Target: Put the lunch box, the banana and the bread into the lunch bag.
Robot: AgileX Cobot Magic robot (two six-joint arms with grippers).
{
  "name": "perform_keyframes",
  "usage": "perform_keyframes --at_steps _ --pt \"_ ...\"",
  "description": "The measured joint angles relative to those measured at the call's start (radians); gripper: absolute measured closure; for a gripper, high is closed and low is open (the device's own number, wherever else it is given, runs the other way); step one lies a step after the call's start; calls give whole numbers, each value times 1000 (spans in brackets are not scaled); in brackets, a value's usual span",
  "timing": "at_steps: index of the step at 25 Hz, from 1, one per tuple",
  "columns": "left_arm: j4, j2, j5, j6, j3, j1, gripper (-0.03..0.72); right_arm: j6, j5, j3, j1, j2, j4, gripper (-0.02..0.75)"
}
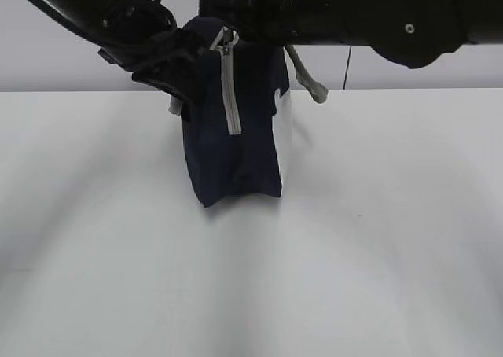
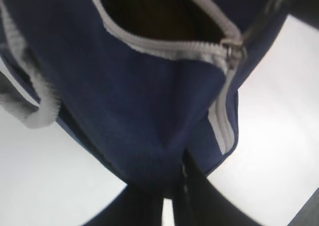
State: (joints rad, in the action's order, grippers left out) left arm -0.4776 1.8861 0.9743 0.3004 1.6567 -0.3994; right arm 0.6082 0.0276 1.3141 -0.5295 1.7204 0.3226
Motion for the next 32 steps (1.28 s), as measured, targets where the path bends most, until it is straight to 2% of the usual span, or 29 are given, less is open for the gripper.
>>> perform_keyframes --at_steps 7,18,32 --pt "99 0 48 149 2 0 690 8 0 0 -2 0 0 738" --pt "162 0 208 165 59 0 690 10 -4 34 11 0 67 738" --pt "187 -2 225 192 60 -2 691 10 -2 56 67 45 103 738"
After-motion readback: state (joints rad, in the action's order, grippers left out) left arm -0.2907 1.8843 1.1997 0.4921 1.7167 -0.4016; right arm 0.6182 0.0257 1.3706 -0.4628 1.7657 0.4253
